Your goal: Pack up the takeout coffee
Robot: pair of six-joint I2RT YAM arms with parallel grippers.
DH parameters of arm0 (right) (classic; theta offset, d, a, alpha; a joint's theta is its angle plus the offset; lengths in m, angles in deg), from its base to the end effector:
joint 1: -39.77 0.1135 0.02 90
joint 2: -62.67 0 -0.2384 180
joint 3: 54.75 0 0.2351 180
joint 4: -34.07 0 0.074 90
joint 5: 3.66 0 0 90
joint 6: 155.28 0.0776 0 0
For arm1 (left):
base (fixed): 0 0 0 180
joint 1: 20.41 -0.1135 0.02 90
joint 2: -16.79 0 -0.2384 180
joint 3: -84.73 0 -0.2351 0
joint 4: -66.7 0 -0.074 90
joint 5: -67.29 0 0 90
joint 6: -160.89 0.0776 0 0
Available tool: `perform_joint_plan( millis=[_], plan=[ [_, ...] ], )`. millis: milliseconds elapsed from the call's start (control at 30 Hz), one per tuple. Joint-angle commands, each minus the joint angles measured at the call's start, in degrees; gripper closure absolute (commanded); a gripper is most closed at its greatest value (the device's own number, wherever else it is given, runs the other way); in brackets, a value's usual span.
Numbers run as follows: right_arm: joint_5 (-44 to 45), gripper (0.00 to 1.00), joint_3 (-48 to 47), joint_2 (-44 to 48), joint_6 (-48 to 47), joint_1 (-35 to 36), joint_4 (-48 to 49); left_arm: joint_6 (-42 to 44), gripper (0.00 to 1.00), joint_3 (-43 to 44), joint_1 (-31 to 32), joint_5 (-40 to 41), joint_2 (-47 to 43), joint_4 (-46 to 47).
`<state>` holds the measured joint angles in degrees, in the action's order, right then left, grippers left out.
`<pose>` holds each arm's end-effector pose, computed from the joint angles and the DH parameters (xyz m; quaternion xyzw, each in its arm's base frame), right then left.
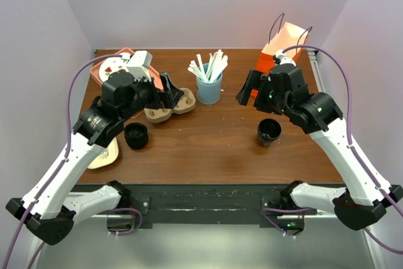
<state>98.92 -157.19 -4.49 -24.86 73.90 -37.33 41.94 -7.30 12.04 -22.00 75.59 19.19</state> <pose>0.2084 0.1209 0.3807 0.0982 0.8821 0.1950 0.4175 0.2078 -0.1310 0.3843 0.0211 0.8105 -0.2945 0.5059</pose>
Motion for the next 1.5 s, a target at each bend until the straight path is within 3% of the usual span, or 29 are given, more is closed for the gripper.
perform_joint_plan(
  millis=[0, 300, 533, 700, 1000, 1467],
  plan=[
    [3.9, 0.01, -0.1, 1.6, 2.9, 0.1, -1.3, -0.8, 0.0, -1.1, 0.2, 0.3, -1.4, 1.8],
    [17.4, 0.07, 0.6, -0.1, 7.1, -2.4, -10.1, -1.5, 0.0, -3.1, 0.3, 1.5, -2.5, 1.5],
    [13.3, 0.4, 9.5, -1.9, -0.5, -18.6, -7.3, -1.0, 0.0, -4.5, 0.3, 0.5, -4.4, 1.2],
    [8.3, 0.55, 15.8, -4.1, -3.9, -24.5, -2.2, -1.1, 0.01, -5.2, 0.2, 0.4, -5.3, 1.3],
    [3.2, 0.7, 21.2, -6.2, -8.5, -26.5, 2.5, -1.0, 0.01, -5.2, 0.3, 0.1, -4.8, 1.4],
    [0.1, 0.78, 27.9, -6.1, -9.8, -27.1, 6.2, -1.1, 0.01, -4.5, 0.3, -0.4, -3.1, 1.8]
  ],
)
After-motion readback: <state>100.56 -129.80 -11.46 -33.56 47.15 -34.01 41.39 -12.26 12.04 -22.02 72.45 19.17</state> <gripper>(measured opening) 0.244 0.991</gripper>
